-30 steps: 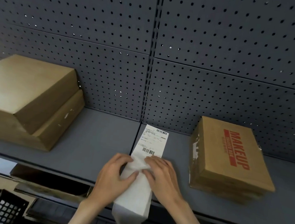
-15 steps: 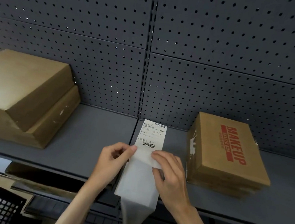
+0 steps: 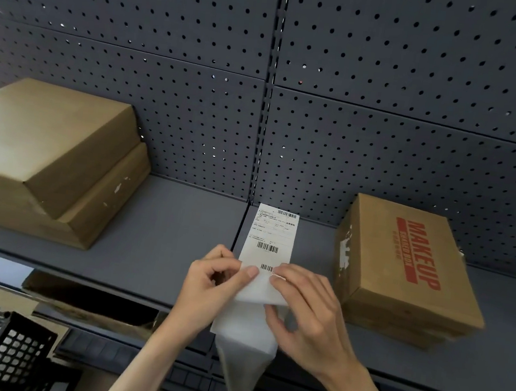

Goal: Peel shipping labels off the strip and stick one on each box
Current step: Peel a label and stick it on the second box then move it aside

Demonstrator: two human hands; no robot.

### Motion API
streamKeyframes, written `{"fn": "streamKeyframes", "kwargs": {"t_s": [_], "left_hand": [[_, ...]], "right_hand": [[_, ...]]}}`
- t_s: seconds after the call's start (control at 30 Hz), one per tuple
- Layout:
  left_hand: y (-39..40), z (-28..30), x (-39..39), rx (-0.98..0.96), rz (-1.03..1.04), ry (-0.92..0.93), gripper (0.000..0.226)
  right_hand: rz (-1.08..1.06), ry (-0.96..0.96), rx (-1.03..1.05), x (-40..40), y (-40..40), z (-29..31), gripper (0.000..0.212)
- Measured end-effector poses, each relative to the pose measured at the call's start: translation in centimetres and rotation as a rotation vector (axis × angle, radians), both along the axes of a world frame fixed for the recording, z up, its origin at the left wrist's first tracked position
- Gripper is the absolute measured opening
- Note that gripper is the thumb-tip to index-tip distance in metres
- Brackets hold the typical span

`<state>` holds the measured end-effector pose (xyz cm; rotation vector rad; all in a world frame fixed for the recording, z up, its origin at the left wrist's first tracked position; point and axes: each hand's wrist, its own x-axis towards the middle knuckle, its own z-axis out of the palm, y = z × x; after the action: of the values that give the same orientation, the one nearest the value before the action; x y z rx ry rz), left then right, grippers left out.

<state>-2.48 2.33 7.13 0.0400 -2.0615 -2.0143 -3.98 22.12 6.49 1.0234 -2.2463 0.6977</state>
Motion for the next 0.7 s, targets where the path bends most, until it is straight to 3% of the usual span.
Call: {"fn": "streamKeyframes", "kwargs": {"t_s": [0.1, 0.27, 0.4, 0.5, 0.7], "left_hand": [[0.3, 0.0, 0.4, -0.013, -0.047, 0.011, 0.031], [0.3, 0.3, 0.9, -0.009, -0.091, -0.026, 0.029], [0.3, 0.6, 1.4, -0.069, -0.08, -0.008, 0.015], [0.8, 1.0, 1.5, -0.138, -0.09, 0.021, 0.01], [1.1, 1.6, 1.9, -0.21, -0.074, 0.07, 0.014]], "right_hand": [[0.063, -0.168, -0.066, 0.5, -0.2, 1.7, 0.041], [0.187, -0.497, -0.071, -0.6, -0.4, 4.9, 0.04], [0.204, -0.737, -0.214, -2.0, -0.5, 6.6, 0.035], [0.138, -0.742, -0.119, -3.1, -1.5, 6.9, 0.013], [0.225, -0.739, -0.044, -3.5, -2.3, 7.2, 0.014]]}}
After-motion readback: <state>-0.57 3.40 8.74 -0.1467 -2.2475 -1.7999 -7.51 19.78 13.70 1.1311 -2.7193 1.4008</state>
